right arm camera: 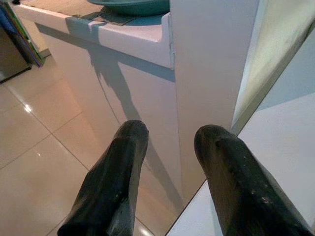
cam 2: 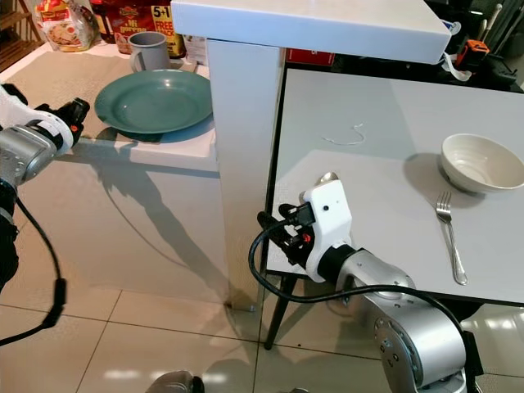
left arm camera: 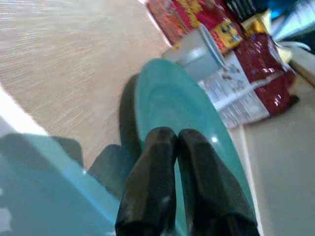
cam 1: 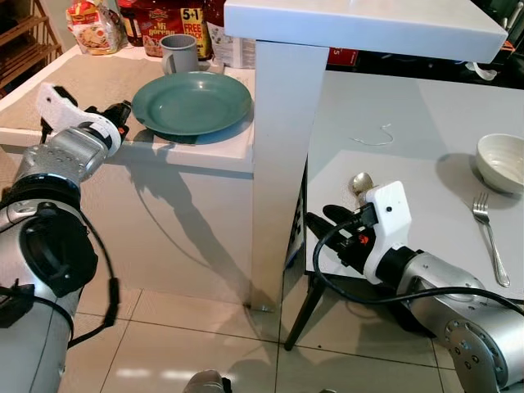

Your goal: Setting the table

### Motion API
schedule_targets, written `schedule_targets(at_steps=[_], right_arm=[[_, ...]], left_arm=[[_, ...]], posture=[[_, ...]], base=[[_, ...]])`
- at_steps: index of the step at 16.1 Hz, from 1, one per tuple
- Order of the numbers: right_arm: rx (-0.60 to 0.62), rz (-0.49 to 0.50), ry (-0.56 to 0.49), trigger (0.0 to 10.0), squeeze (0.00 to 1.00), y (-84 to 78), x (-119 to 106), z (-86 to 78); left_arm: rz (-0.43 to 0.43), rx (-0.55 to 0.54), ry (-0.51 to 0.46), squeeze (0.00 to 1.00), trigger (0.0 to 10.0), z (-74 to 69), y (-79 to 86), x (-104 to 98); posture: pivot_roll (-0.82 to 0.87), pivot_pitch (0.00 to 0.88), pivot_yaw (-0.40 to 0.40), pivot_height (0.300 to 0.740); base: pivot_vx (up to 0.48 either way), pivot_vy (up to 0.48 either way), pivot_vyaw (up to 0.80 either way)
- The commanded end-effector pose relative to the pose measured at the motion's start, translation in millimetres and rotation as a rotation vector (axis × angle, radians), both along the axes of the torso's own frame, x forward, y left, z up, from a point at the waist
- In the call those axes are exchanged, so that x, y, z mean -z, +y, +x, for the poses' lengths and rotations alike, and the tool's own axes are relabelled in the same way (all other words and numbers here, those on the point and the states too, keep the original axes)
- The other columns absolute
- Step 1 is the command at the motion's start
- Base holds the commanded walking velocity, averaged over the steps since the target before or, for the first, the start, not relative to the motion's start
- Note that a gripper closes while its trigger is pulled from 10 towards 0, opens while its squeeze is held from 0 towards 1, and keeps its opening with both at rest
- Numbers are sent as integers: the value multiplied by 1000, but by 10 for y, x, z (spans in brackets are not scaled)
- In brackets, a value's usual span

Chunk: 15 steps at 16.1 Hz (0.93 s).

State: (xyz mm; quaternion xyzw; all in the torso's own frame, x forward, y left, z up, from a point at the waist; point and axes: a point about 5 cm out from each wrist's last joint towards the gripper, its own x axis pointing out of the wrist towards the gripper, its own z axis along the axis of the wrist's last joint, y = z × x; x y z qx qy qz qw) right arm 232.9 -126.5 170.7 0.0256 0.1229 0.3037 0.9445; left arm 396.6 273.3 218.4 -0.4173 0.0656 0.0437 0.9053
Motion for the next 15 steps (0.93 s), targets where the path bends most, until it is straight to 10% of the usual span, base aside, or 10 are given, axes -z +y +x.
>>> schedule_targets(at_steps=[1,15], right_arm=[[-4,-7,-18,10000,0,-19,-35,13],[-7,-14,-11,10000,0,-46,-41,-37]], left_arm=[[34,22,-41,1000,10000,21,-11,-109],[-220,16,23,1000,10000,19,-107,13]], posture=[[15,19,12,740],[-5,29,18,740]], base=[[0,0,0],[0,0,0]])
